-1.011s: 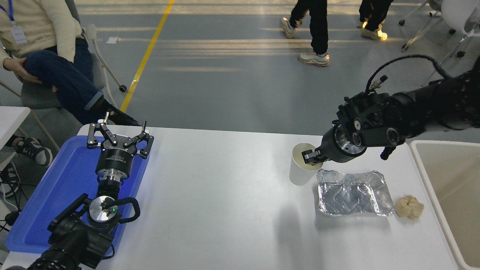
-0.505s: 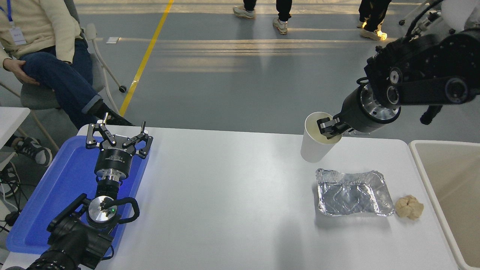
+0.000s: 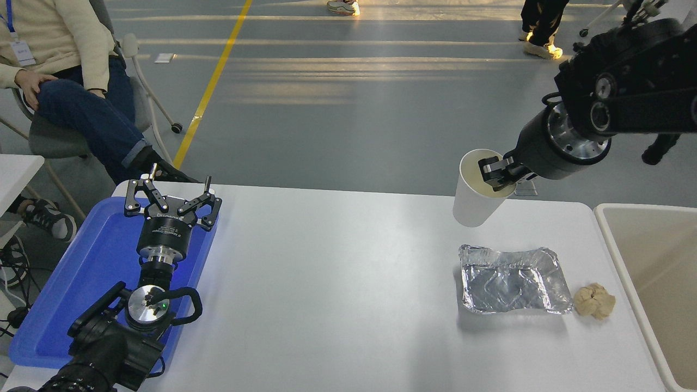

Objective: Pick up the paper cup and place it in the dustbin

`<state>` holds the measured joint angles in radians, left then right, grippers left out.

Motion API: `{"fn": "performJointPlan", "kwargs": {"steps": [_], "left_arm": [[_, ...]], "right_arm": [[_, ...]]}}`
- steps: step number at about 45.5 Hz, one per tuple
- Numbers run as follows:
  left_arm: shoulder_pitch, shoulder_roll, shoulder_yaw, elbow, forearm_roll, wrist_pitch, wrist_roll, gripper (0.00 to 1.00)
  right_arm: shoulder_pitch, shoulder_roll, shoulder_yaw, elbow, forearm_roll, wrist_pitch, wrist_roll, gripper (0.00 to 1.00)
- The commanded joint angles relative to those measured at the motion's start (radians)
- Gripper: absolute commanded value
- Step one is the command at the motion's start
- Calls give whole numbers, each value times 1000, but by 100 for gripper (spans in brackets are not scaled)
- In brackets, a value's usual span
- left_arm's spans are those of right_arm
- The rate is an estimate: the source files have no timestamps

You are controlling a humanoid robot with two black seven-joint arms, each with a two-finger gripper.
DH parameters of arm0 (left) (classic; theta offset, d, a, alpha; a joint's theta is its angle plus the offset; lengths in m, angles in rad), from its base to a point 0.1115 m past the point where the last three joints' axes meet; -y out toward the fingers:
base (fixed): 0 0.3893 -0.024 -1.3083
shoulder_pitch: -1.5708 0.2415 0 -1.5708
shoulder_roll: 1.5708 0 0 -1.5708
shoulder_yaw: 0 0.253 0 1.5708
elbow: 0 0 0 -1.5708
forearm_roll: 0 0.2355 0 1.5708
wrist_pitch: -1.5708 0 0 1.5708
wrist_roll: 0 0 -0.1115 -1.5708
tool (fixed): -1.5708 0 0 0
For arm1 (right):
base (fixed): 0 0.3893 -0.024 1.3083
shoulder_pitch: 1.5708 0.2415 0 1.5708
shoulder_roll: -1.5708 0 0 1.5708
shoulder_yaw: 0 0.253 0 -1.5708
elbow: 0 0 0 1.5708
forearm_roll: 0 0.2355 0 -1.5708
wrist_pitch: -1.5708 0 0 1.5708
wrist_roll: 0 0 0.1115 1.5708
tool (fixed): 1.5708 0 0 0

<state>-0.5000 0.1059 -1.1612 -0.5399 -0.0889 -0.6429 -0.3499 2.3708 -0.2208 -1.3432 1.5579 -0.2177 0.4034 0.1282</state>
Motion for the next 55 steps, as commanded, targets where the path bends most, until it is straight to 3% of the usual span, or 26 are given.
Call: {"fn": "performJointPlan", "kwargs": {"steps": [1, 14, 22, 42, 50, 55], "left_arm": [[0, 0, 0, 0, 0, 0, 0, 100], [0, 0, 0, 0, -2, 0, -1, 100], [0, 0, 0, 0, -2, 0, -1, 100], [-2, 0, 2, 0, -2, 0, -3, 100], [-2, 0, 0, 0, -2, 0, -3, 100], [-2, 0, 0, 0, -2, 0, -3, 100]], "right_arm": [[-10, -129, -82, -9, -83, 8, -1, 0], [-24, -460, -83, -96, -330, 84, -4, 0], [-82, -595, -71, -176, -431, 92, -4, 0], [-458, -732, 56, -601, -436, 95, 14, 0], [-649, -732, 76, -803, -431, 92, 97, 0], [-769, -733, 130, -909, -417, 86, 117, 0]]}}
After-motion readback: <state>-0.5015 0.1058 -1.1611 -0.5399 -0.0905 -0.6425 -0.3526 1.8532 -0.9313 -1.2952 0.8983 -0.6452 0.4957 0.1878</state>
